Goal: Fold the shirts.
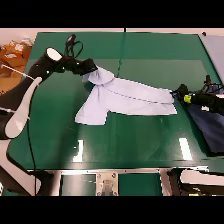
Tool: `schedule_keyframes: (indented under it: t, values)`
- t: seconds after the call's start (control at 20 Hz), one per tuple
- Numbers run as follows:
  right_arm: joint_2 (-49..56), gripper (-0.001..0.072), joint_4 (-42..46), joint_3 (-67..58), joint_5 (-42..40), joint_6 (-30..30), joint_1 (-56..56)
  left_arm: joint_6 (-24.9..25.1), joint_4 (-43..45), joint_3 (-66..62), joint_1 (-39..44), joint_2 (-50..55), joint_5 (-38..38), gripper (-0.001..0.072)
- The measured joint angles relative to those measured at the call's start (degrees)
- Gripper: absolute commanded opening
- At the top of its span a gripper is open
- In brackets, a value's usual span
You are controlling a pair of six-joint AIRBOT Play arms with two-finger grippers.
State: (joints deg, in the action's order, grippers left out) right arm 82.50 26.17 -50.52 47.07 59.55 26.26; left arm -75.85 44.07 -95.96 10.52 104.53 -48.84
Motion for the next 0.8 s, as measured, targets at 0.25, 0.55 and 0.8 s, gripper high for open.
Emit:
schedule_keyframes:
  t: [0.25,0.55,0.8]
  values:
    - [4.9,0.0148,2.1,-11.0,7.9,-1.4,4.6,0.9,-2.6,-5.2,-5.3,3.2,-13.3,0.0546]
    - [1.9,0.015,8.9,-11.0,20.6,3.5,14.9,0.8,-3.2,-9.8,-14.8,3.8,-33.2,0.0027]
    - [-2.7,0.0289,15.1,1.6,20.8,9.0,17.1,0.8,0.4,-8.4,-17.8,3.4,-43.4,0.0027]
